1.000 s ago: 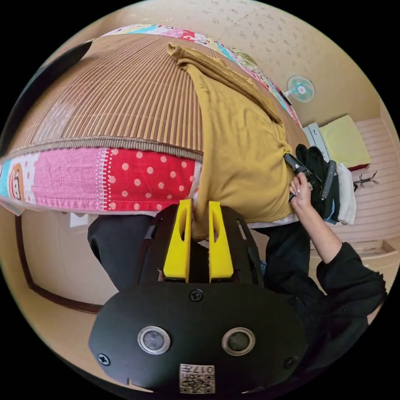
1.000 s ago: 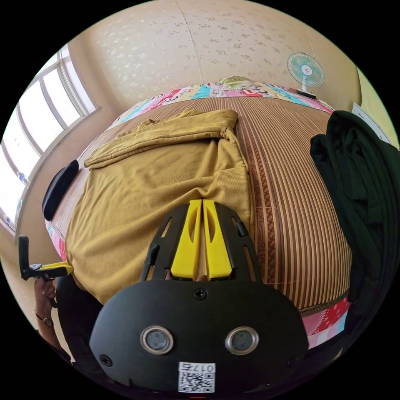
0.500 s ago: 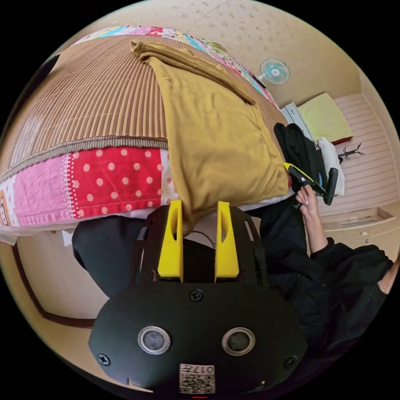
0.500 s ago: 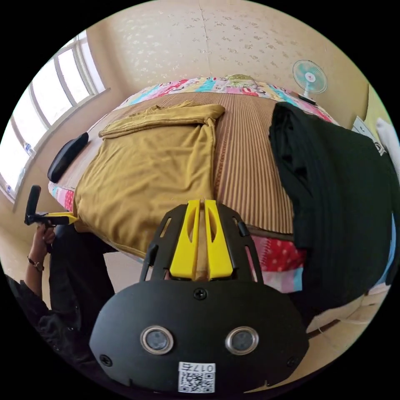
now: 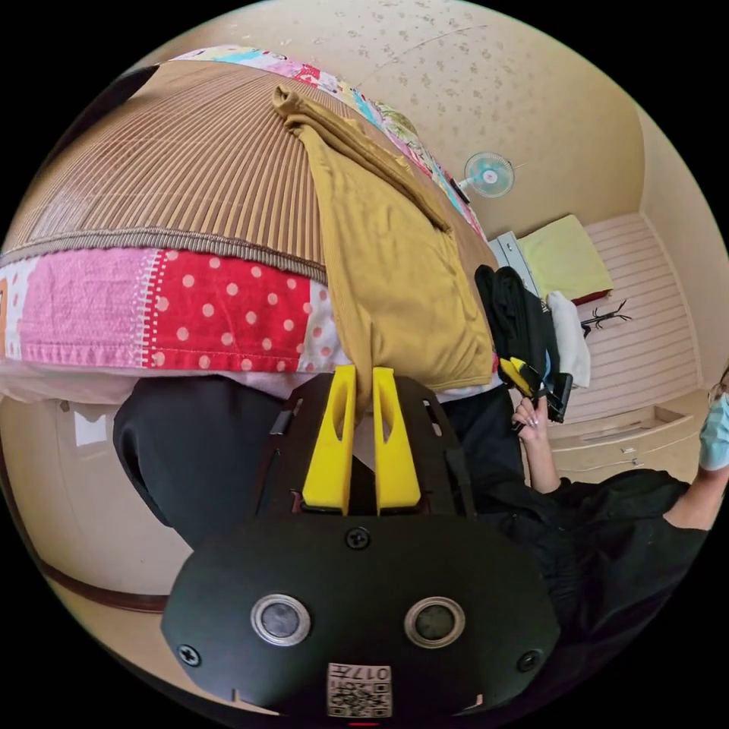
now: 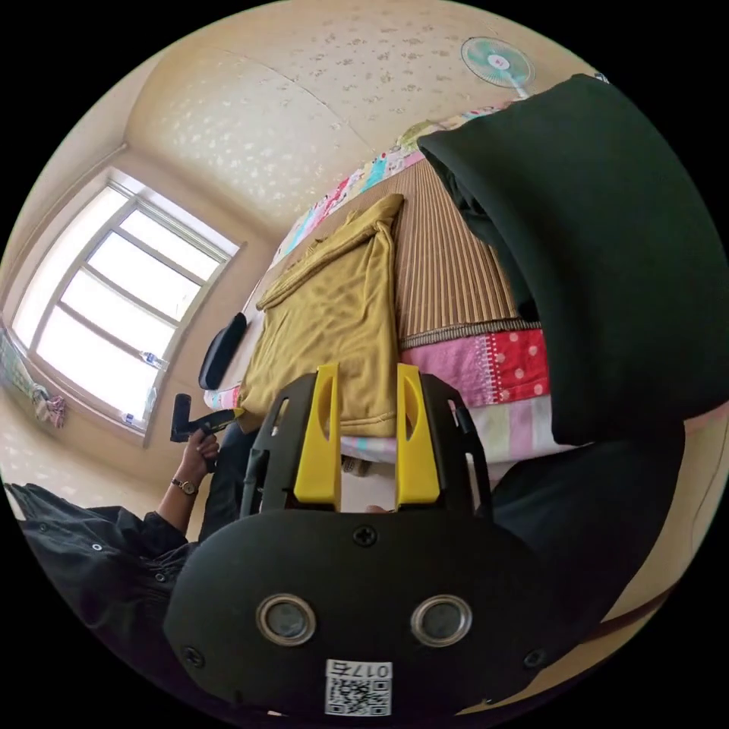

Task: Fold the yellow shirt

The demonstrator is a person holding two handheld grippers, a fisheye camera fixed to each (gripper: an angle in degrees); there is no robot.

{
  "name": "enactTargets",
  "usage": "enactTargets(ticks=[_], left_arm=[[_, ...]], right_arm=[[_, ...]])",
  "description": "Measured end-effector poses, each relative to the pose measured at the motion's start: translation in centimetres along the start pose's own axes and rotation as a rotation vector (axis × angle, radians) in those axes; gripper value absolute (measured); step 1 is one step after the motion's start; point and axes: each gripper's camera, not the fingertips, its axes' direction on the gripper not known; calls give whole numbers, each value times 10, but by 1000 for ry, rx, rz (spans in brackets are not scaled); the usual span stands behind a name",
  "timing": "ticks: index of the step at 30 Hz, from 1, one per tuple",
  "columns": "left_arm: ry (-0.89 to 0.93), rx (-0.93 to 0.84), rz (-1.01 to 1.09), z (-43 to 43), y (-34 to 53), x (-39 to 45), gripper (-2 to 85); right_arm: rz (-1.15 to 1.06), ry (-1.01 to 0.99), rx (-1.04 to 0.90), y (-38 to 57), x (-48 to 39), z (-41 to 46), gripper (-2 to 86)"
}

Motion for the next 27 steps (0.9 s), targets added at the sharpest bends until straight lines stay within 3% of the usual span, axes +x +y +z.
enactTargets(ticks=[4,7,9,11,17,27], left_arm=[[-18,30,19,-6,8,12,49],[-29,-13,45,-2,5,21,73],[-40,-119,54,13,-1,24,102],[-162,-268,105,38,-4,34,116],[-397,-445,253,74,0,63,93],[14,-279,200,16,11,30,113]], right_arm=[[43,91,-202,-13,8,28,118],[46,69,-222,-10,5,30,114],[43,52,-243,-11,2,31,109],[51,49,-244,-14,0,30,105],[60,33,-241,-29,-13,26,105],[89,-31,-255,-40,-20,15,121]])
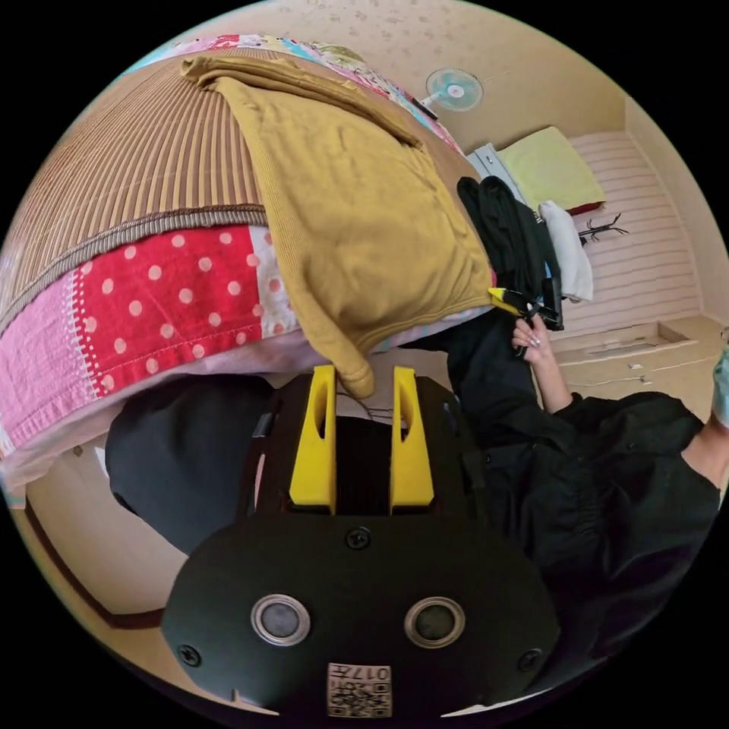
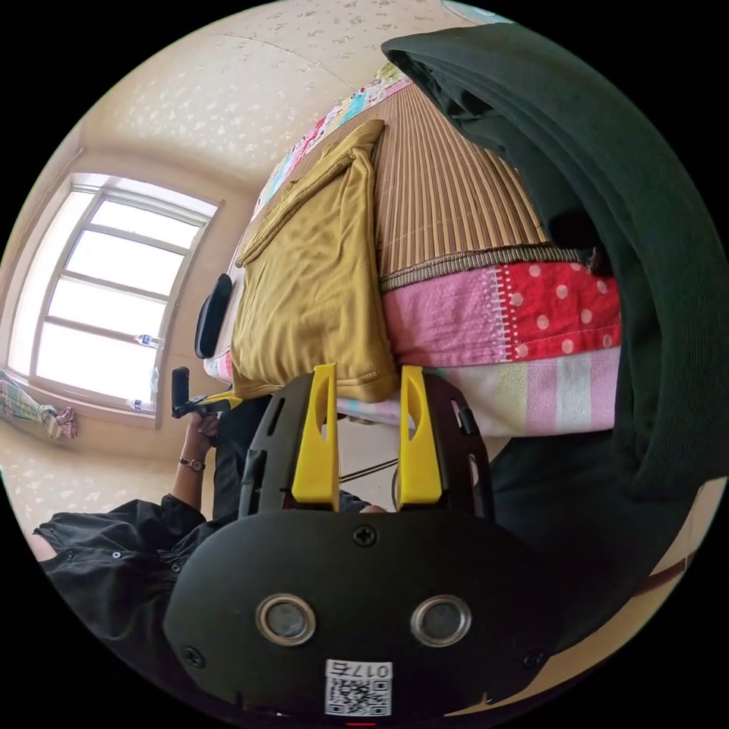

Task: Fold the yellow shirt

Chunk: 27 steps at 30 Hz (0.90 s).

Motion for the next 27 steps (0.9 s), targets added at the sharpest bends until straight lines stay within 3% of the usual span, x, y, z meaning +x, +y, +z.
enactTargets(ticks=[6,15,24,27], left_arm=[[86,-26,-39,-3,4,-12,133],[107,22,-82,-25,33,-16,53],[394,400,24,-88,126,-18,49],[479,553,53,-107,160,-14,48]], right_arm=[[9,-20,-6,3,-5,-6,123],[-3,-6,-28,17,-15,-16,86],[-5,-79,32,50,-14,-47,47],[-22,-206,84,61,-20,-70,33]])
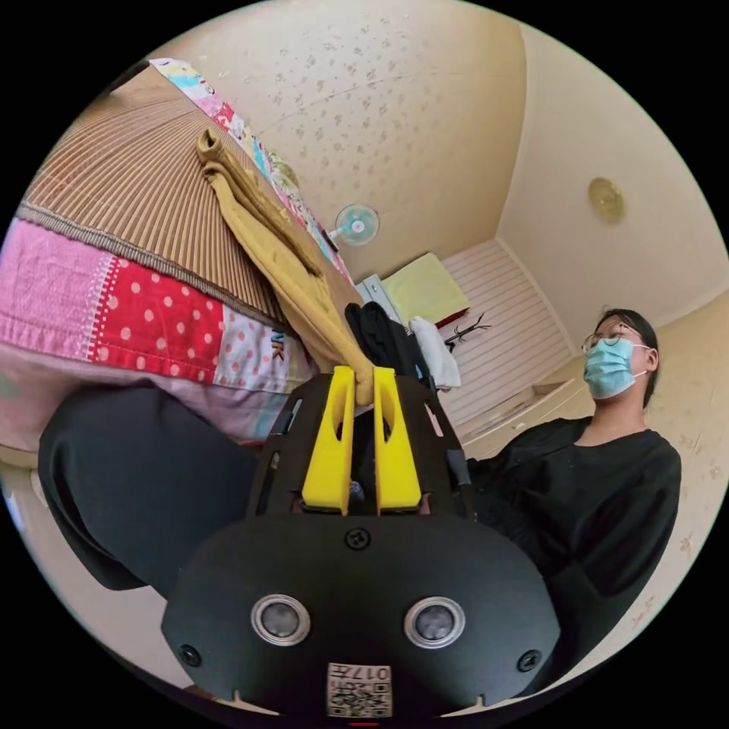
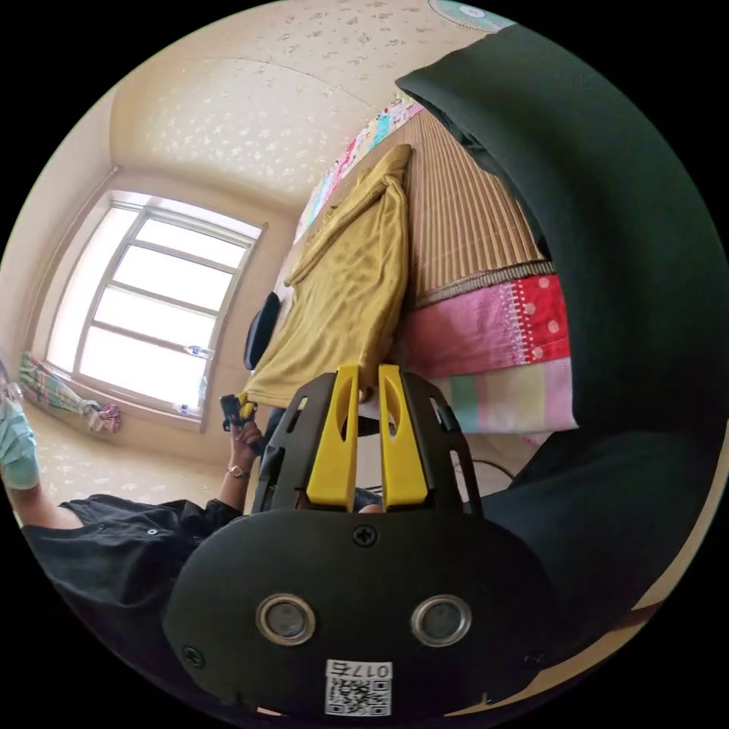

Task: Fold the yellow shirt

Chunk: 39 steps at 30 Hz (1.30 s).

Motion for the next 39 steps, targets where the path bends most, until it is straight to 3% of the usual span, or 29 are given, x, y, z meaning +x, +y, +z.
enactTargets(ticks=[2,13,21,24,26,32,39], left_arm=[[1,40,25,-13,5,16,47],[174,223,268,-67,-18,129,46],[323,181,461,-75,-26,222,47],[271,170,336,-62,-42,207,48],[154,167,170,-48,-54,165,47],[78,261,-116,-13,-84,76,46],[92,371,-254,31,-152,14,47]], right_arm=[[-40,-116,56,4,-16,-23,27],[-300,-340,269,20,-96,-125,18],[-408,-692,449,56,-103,-160,18],[-345,-545,475,49,-98,-148,18],[-242,-308,441,30,-91,-120,19],[-76,106,365,-36,-89,-21,23],[-12,329,413,-118,-84,80,36]])
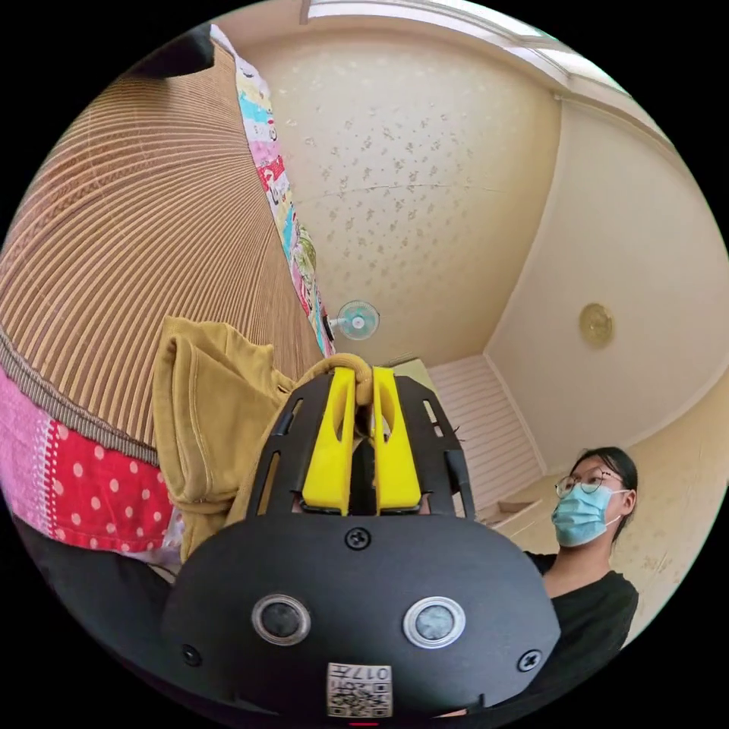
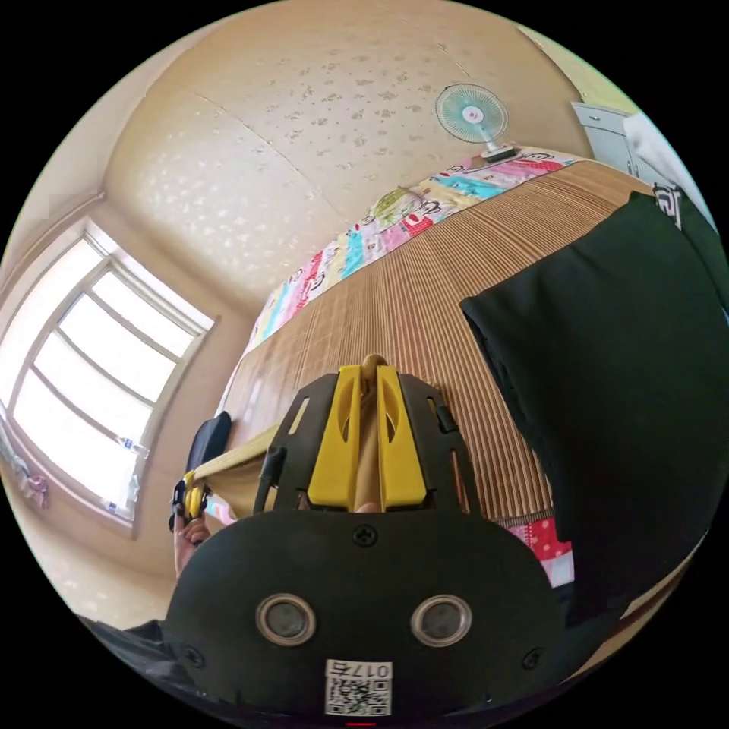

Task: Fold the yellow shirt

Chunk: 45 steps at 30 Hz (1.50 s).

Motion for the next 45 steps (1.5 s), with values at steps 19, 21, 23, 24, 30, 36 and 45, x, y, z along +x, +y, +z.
enactTargets(ticks=[19,21,23,24,30,36,45], left_arm=[[-611,-151,170,145,-58,-27,122],[-677,-158,128,162,-60,-41,95],[-720,-172,134,175,-58,-49,50],[-726,-167,146,176,-56,-48,44],[-423,23,348,143,-32,-7,19],[-588,47,138,141,-69,-55,18],[-612,-2,46,141,-84,-123,55]], right_arm=[[-309,272,-235,19,-12,223,120],[-289,317,-298,23,-4,248,109],[-267,349,-292,32,5,261,76],[-274,341,-271,34,5,258,65],[-279,225,10,52,0,199,35],[-225,279,-14,36,15,224,31],[-236,469,-246,44,44,300,45]])
